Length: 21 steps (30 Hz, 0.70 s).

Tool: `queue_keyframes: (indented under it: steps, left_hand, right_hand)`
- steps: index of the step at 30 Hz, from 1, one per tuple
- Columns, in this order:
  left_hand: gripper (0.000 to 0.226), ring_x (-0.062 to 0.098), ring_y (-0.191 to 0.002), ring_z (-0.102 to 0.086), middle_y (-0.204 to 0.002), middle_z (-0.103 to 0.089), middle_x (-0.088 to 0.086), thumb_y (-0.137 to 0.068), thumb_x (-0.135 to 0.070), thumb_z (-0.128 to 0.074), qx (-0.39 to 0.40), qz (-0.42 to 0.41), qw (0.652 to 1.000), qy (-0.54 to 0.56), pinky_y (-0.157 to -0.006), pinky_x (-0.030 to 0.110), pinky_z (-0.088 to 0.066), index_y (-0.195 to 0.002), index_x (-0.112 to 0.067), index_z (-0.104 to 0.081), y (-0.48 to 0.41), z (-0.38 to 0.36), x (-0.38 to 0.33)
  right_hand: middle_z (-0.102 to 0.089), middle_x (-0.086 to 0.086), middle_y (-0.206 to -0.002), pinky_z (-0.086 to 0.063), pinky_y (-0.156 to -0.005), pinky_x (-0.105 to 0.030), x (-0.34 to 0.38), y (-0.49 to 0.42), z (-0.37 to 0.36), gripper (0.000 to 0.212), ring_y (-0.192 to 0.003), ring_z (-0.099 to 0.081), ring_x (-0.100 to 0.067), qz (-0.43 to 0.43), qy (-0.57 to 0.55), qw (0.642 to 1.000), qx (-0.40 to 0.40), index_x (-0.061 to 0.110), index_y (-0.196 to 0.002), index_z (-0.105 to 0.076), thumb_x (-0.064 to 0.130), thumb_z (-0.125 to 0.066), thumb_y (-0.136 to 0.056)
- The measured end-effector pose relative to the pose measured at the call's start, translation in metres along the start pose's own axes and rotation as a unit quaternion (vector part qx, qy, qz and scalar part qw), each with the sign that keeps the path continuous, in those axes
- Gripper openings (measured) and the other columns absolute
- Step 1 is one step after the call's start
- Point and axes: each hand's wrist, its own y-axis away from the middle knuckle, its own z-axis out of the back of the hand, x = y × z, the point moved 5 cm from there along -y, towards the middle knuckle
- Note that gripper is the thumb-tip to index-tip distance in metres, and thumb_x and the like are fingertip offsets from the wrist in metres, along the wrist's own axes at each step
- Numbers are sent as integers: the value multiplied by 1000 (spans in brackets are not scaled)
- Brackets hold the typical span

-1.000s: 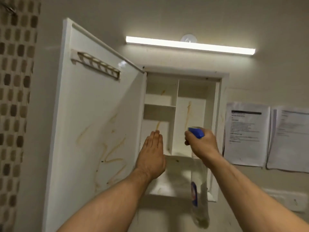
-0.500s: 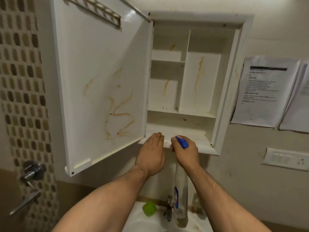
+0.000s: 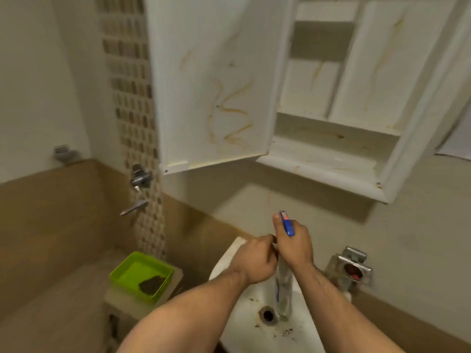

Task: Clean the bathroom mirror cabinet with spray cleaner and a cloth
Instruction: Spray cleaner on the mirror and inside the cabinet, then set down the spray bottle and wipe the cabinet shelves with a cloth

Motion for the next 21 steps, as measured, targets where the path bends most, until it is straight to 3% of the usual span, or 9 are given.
queue_keyframes:
  steps: [5, 9, 13, 17, 21]
  left_hand:
    - [16, 23, -85, -63, -99, -69, -2, -81, -38, -58, 20, 102, 994, 33, -74, 35, -52, -94, -29, -53, 52, -7, 39]
    - [28, 36, -95, -69, -104, -74, 10, -82, -26, -57, -4, 190, 981, 30, -79, 41, -57, -107, -17, -65, 91, 7, 88]
    - [43, 36, -95, -69, -101, -74, 13, -75, -30, -48, -56, 255, 963, 63, -77, 42, -56, -107, -11, -70, 136, 33, 144]
    - [38, 35, -87, -70, -92, -75, 14, -78, -33, -52, -163, 324, 927, 94, -64, 37, -47, -100, -9, -72, 188, 64, 216]
    - [20, 15, -71, -62, -84, -73, 6, -79, -24, -59, -200, 340, 913, 106, -57, 23, -35, -91, -13, -71, 216, 103, 280]
  right_hand:
    - [-63, -6, -63, -49, -62, -38, -18, 38, -67, 59, -65, -62, -29, -38, -23, 995, 88, 15, -62, -56, 59, -48, -101]
    - [-63, -2, -70, -42, -61, -34, -8, 73, -133, 52, -72, -61, -25, -28, -26, 982, 184, 20, -65, -55, 61, -51, -99]
    - [-62, 4, -74, -41, -65, -34, 17, 109, -199, 41, -74, -60, -18, 8, -27, 963, 267, 25, -71, -55, 59, -60, -94]
    - [-59, 4, -72, -43, -68, -36, 57, 142, -272, 37, -73, -58, -23, 79, 14, 931, 355, 26, -71, -49, 50, -65, -94]
    - [-63, 0, -81, -46, -71, -37, 98, 159, -337, 32, -79, -60, -27, 118, 55, 911, 391, 23, -79, -52, 48, -61, -98]
